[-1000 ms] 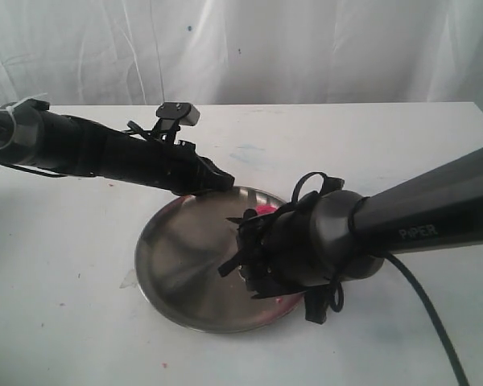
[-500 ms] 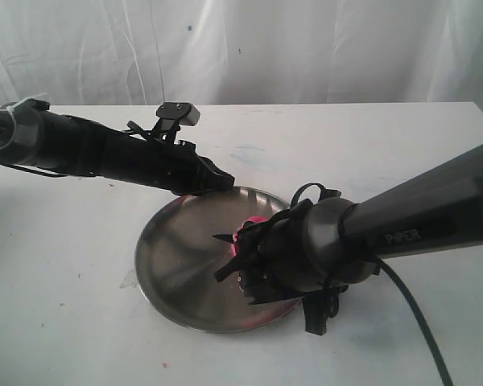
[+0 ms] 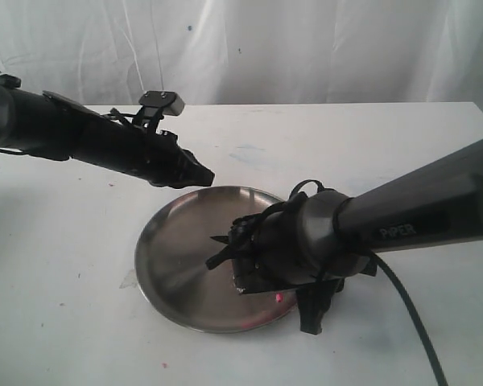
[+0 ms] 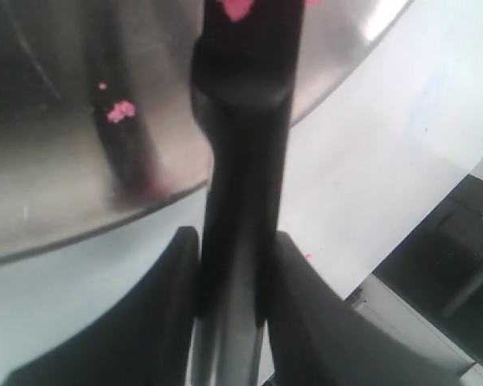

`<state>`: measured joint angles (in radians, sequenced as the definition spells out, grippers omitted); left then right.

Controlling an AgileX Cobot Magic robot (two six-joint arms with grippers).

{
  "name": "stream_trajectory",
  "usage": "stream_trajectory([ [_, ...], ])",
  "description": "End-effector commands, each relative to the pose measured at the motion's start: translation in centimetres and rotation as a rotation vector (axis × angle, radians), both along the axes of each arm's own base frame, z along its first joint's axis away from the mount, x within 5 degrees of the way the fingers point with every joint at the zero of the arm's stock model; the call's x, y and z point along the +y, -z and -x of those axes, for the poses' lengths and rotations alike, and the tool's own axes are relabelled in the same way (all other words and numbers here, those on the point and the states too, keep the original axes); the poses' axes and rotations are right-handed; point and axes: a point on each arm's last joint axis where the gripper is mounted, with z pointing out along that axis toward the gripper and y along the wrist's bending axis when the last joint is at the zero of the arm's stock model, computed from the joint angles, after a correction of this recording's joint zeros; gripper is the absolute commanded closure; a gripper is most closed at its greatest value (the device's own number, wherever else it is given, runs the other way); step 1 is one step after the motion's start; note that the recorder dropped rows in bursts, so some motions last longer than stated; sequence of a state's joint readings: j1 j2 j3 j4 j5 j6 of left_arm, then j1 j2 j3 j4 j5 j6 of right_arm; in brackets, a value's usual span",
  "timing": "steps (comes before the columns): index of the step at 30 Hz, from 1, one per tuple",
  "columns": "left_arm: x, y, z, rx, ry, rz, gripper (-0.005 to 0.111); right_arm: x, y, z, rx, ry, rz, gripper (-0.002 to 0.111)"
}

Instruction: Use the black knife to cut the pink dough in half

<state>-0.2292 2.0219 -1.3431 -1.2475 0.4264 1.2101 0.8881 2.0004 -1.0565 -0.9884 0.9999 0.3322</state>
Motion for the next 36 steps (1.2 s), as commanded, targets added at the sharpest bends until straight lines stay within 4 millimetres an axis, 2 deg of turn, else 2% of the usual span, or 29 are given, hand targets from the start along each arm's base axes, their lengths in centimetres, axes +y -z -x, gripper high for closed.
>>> stream_trajectory([
  [1, 0.2, -0.2, 0.3, 0.024, 0.008, 0.009, 0.107, -0.4, 0.0, 0.1, 0.006, 0.027, 0.057, 0.108],
  [16, 0.2, -0.2, 0.3, 0.026, 0.008, 0.011, 0.107, -1.2, 0.5, 0.4, 0.033, 0.082, 0.156, 0.108],
  [36, 0.2, -0.2, 0.3, 0.026, 0.008, 0.011, 0.107, -1.7, 0.2, 0.5, 0.029, 0.116, 0.219, 0.108],
])
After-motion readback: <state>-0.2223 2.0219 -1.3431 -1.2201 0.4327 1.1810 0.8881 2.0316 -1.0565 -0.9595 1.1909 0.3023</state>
